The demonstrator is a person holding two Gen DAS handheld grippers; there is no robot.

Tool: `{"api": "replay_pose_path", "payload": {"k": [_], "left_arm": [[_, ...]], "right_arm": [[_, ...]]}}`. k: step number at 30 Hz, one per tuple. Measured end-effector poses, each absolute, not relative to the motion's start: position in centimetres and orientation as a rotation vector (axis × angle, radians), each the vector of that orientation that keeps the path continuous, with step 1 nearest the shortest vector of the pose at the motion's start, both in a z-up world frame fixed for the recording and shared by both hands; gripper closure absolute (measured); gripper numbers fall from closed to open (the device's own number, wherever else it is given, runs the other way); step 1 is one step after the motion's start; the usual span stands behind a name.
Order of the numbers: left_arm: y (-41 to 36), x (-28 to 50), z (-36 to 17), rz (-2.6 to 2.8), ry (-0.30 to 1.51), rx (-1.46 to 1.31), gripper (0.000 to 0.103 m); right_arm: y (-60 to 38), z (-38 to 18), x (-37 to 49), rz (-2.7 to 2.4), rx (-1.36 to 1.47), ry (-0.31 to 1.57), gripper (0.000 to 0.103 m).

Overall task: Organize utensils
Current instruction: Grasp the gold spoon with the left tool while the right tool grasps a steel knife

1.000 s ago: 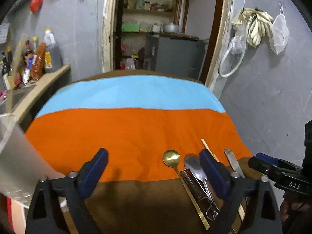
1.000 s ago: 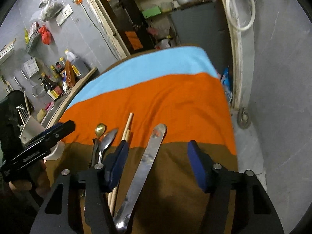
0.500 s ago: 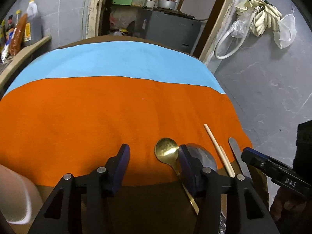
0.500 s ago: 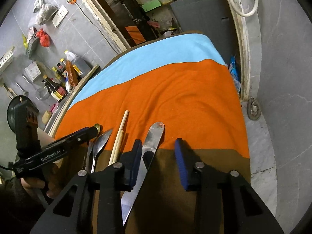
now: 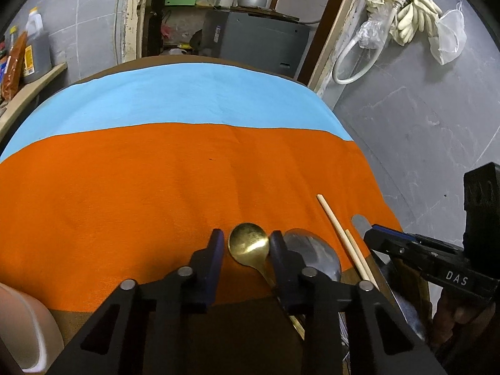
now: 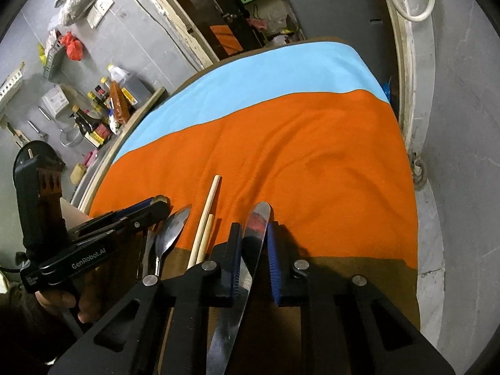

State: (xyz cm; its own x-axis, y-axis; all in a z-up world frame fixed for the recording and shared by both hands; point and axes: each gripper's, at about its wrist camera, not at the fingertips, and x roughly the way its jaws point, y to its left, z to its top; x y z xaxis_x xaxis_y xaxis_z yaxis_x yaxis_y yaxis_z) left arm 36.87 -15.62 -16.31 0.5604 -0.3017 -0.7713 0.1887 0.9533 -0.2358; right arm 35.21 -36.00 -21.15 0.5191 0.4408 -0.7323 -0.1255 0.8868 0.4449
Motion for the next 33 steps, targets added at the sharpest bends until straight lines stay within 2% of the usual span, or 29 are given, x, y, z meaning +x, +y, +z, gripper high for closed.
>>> {"api": "replay_pose_path", "payload": {"k": [3, 4, 5, 14, 22, 33], "left_arm": [[-15.7, 37.0, -16.2, -0.285, 0.942, -0.130, 0.079], [-15.8, 37.1, -16.2, -0.279, 0.945, -0.125, 0.089], [-15.8, 37.1, -16.1, -0.267, 0.948, -0.114, 0.095], [-16.1, 37.0, -15.7, -0.250, 0.966, -0.110, 0.097], [-15.6, 36.1, -14.4, -0.242, 0.942, -0.119, 0.100], [-13.2, 32.1, -10.2, -0.241, 0.822, -0.125, 0.100]], "right_arm": [[-35.4, -20.8, 35.6, 0.325, 0.334, 1.011, 0.089], [-35.2, -20.7, 35.8, 0.317, 0.321, 1.027, 0.089], [-35.0, -20.6, 35.9, 0.307, 0.309, 1.044, 0.089], [-33.8, -20.1, 36.9, 0.252, 0.252, 1.149, 0.086], [-34.1, -19.3, 35.9, 0.243, 0.314, 1.130, 0.101], [-33.0, -18.4, 33.1, 0.194, 0.262, 1.116, 0.102]]}}
